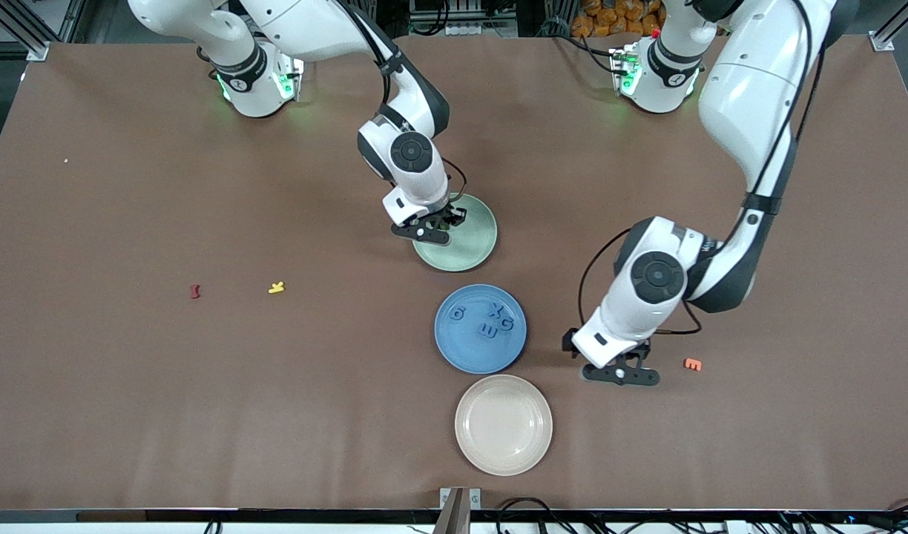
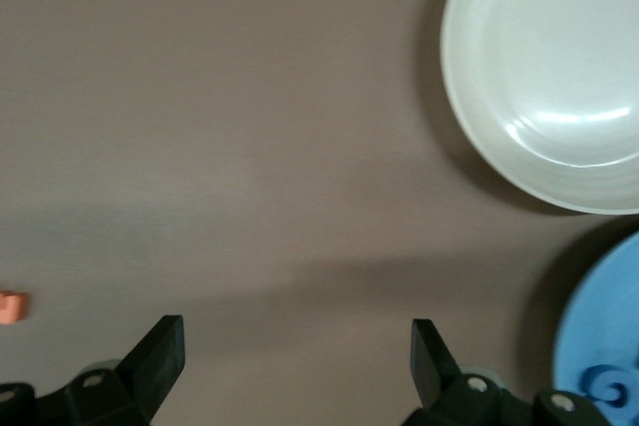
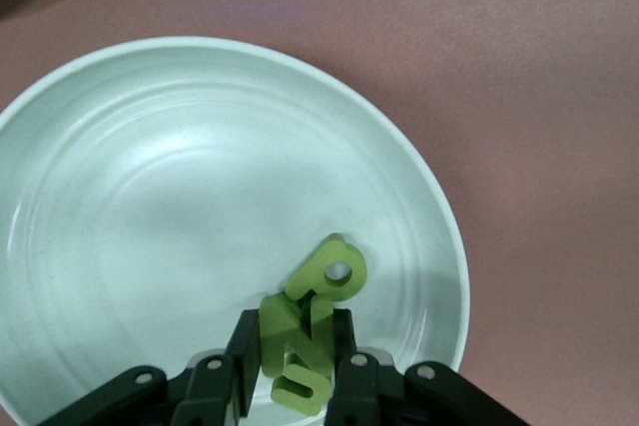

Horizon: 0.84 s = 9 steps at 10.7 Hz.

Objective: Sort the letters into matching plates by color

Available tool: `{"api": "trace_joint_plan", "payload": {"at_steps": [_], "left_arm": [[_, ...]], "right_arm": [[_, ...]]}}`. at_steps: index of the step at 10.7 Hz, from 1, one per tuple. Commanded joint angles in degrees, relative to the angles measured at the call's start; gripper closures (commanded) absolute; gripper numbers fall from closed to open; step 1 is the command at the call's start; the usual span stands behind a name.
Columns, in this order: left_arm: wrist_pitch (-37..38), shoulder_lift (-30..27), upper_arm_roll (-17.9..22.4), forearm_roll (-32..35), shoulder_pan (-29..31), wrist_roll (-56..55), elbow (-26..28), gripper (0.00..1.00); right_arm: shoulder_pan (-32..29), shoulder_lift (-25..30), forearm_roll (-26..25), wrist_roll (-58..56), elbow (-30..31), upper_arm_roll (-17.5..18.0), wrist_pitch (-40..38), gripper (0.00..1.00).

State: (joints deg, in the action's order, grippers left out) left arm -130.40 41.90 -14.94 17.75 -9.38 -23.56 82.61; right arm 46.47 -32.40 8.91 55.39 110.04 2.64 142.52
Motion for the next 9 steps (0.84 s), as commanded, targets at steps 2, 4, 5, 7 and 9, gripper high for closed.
{"api": "trace_joint_plan", "payload": {"at_steps": [2, 4, 5, 7, 9], "left_arm": [[3.56, -4.8, -0.53, -0.87, 3.32, 4.29, 1.93, 0.0], [7.68, -7.61, -0.53, -2.27, 4.45, 6.76, 2.82, 0.0], [11.18, -10.23, -0.18, -4.54, 4.81, 9.3, 3.86, 0.0], [15.85, -14.11, 0.35, -8.42, 6.48, 11.95, 6.24, 0.0], [18.41, -18.06, 4.11, -10.79, 6.05, 13.54, 8.79, 0.0]], "right_arm": [[0.2, 0.05, -1.09, 1.47, -1.58, 0.18, -2.58, 0.0], [0.2, 1.01, -1.18, 1.3, -1.84, 0.18, -4.26, 0.0], [0.02, 1.8, -1.18, 1.3, -1.84, 0.18, -5.13, 0.0], [-0.68, 4.26, -1.18, 1.3, -1.93, 0.18, -7.59, 0.0], [-2.08, 7.33, -1.18, 1.21, -1.84, 0.18, -11.36, 0.0]]}}
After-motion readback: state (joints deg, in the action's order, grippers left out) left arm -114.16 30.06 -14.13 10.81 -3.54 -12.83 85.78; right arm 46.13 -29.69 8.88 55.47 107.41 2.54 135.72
